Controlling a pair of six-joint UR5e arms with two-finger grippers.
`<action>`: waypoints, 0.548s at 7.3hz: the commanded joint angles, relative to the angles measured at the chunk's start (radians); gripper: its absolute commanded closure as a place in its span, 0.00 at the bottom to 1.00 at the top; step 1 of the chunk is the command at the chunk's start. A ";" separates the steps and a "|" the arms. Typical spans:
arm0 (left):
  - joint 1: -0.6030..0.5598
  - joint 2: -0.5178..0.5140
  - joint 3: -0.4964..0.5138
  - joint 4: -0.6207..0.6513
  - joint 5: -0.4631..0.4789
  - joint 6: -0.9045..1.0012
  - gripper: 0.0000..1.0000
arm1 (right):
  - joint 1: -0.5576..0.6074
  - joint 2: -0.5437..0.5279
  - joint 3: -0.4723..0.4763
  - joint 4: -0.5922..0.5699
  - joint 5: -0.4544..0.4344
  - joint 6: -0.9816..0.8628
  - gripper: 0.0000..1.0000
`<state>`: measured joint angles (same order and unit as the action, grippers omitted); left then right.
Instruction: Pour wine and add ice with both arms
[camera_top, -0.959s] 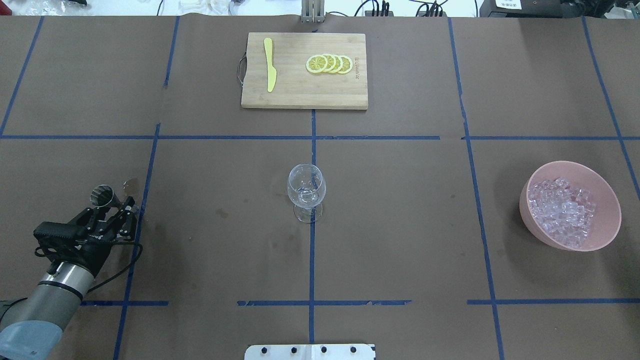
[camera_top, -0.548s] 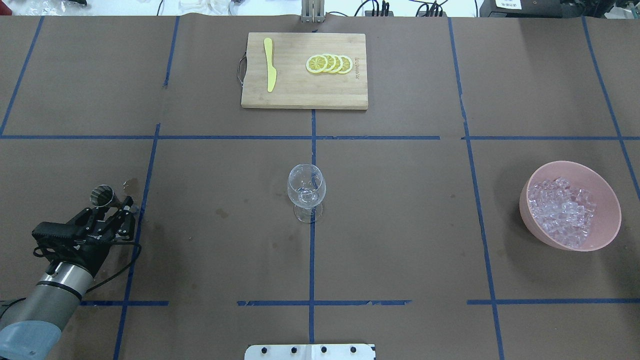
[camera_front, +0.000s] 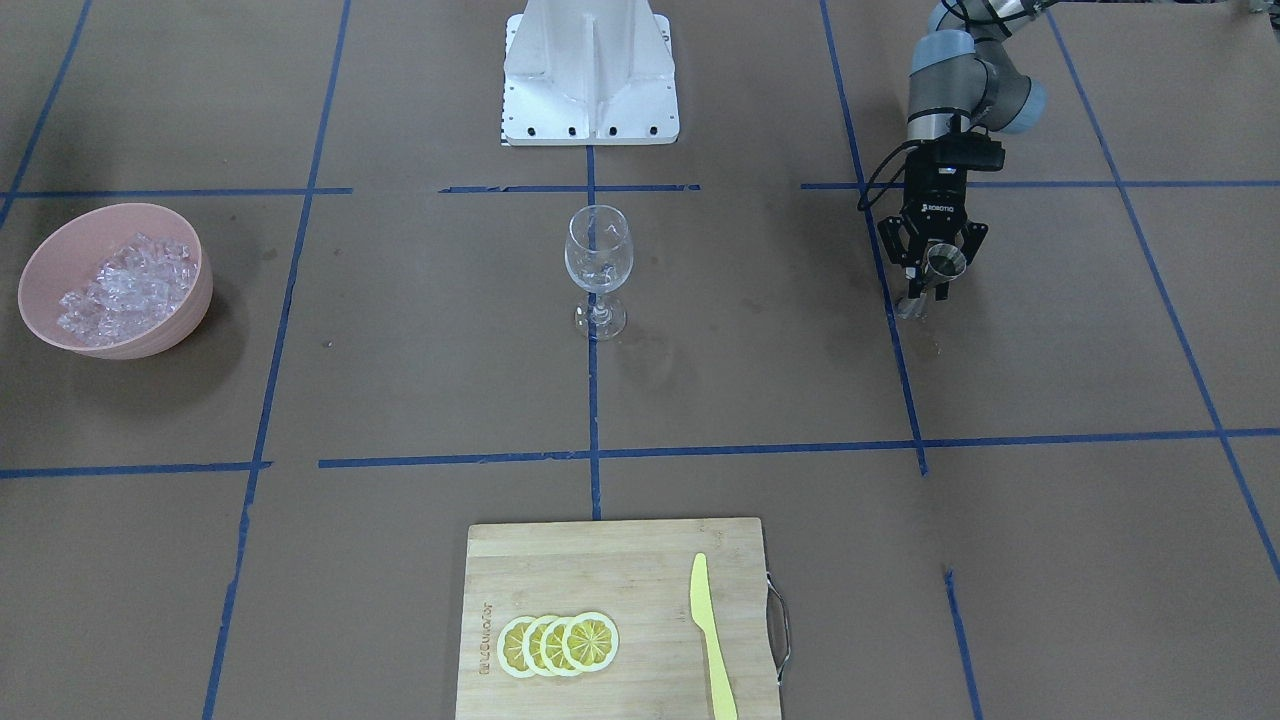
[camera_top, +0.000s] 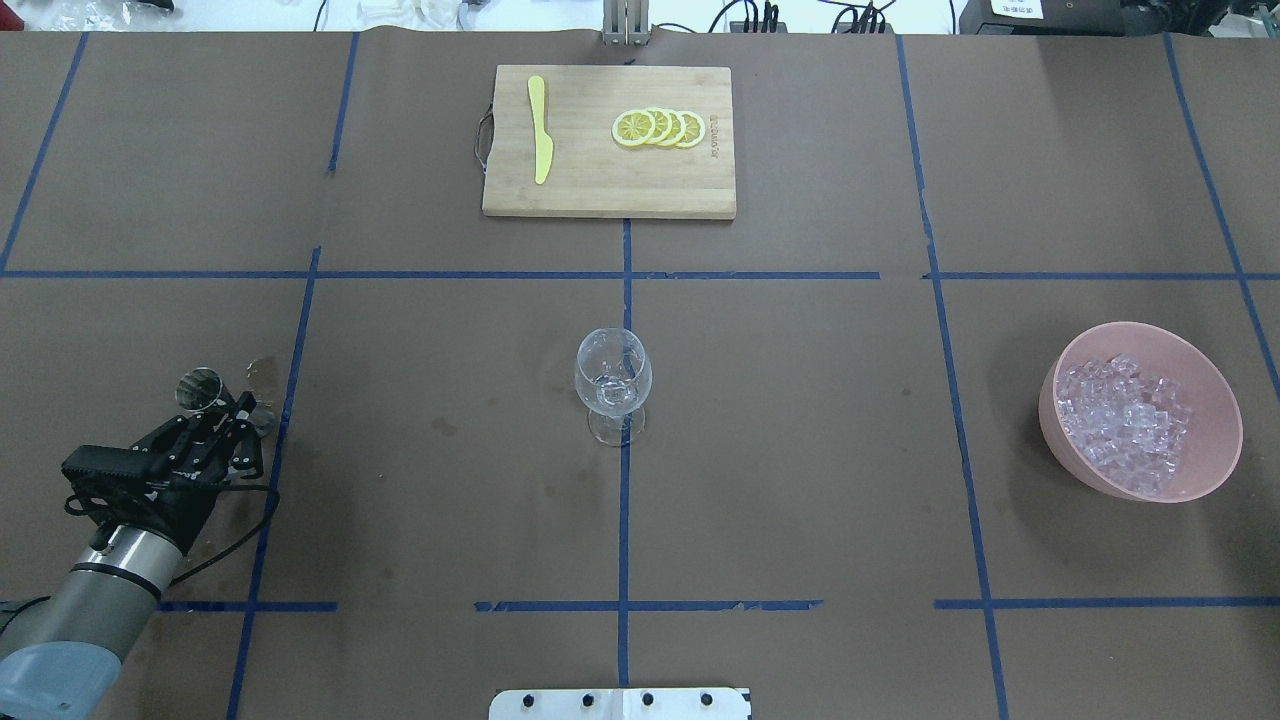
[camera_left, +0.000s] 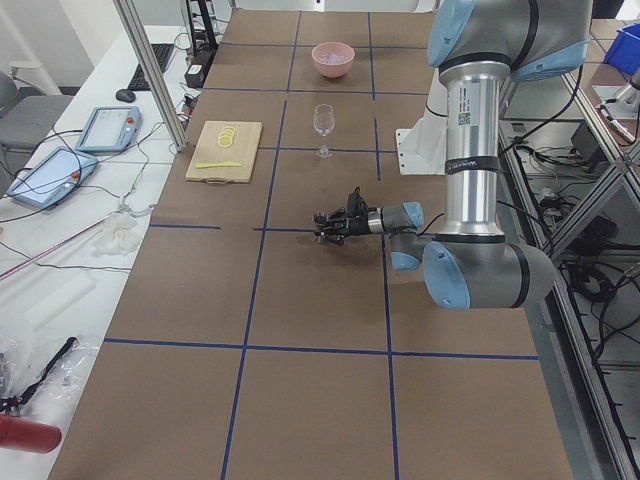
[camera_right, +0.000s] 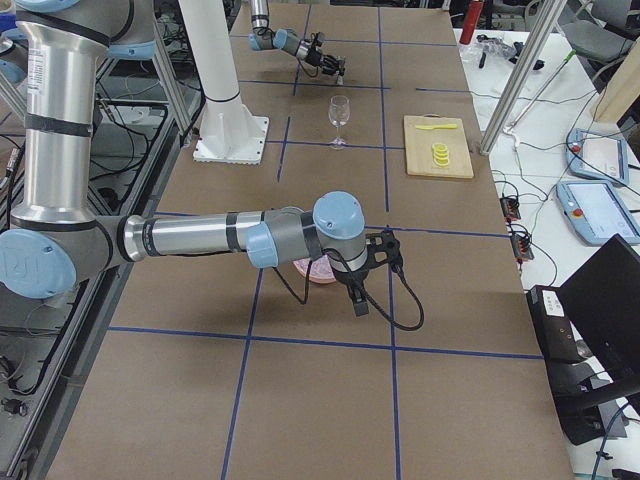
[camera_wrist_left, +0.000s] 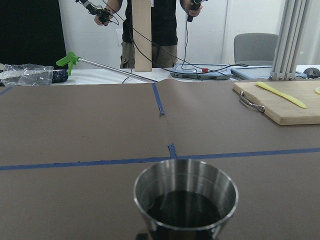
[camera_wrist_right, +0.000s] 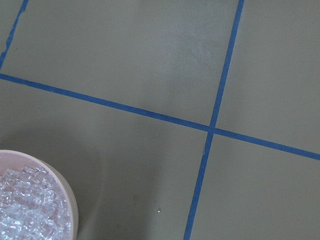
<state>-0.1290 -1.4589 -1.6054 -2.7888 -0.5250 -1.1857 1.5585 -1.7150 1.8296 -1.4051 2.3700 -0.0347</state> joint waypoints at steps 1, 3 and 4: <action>-0.001 0.000 -0.004 -0.002 -0.001 0.001 1.00 | 0.000 0.002 -0.001 0.000 0.000 -0.001 0.00; -0.004 0.012 -0.016 -0.120 -0.003 0.015 1.00 | 0.000 0.000 -0.001 0.000 0.000 -0.001 0.00; -0.004 0.034 -0.019 -0.194 -0.009 0.075 1.00 | 0.000 0.000 -0.001 0.000 0.000 -0.001 0.00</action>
<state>-0.1325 -1.4446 -1.6208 -2.8934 -0.5287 -1.1602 1.5585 -1.7147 1.8290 -1.4051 2.3700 -0.0353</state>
